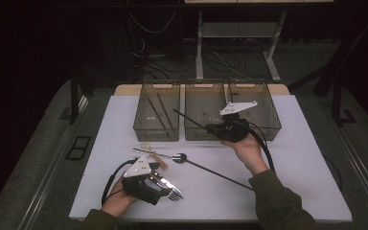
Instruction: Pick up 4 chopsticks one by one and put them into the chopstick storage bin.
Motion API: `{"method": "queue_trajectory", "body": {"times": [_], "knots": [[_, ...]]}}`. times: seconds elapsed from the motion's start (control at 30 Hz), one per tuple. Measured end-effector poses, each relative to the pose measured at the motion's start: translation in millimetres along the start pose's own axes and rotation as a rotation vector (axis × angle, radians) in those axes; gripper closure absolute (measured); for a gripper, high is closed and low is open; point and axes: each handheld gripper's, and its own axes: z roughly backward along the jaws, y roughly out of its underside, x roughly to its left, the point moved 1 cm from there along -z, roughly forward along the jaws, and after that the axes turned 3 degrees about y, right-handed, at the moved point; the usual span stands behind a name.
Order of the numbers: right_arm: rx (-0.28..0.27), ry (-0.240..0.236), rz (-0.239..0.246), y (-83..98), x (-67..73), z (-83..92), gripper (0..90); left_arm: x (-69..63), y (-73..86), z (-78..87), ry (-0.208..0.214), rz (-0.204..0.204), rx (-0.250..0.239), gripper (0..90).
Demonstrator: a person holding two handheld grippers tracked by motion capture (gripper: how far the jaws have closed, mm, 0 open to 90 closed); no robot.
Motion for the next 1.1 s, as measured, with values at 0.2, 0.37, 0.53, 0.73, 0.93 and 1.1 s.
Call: {"method": "queue_trajectory", "body": {"times": [0.2,0.37,0.53,0.73,0.93,1.1], "knots": [[0.005,0.021,-0.026,-14.0,-2.9,-11.9,86.2,-0.2,-0.1,-0.1,0.000,0.003,0.002,4.1],[0.021,0.036,-0.029,-27.7,-4.1,-23.5,86.2,0.4,0.1,-0.1,-0.001,0.003,0.003,4.1],[0.029,0.060,-0.024,-42.9,-3.5,-36.7,86.2,0.5,0.3,-0.9,-0.002,0.004,-0.002,4.1],[0.050,0.087,-0.021,-61.2,0.7,-55.3,86.2,1.0,-0.3,0.2,0.002,0.001,0.000,4.1],[0.071,0.104,-0.009,-76.9,7.1,-76.3,86.2,1.5,-0.5,0.8,0.004,-0.006,0.003,4.1],[0.092,0.122,-0.002,-86.2,10.8,-93.9,86.1,0.7,-0.8,0.7,0.007,-0.002,0.000,4.1]]}}
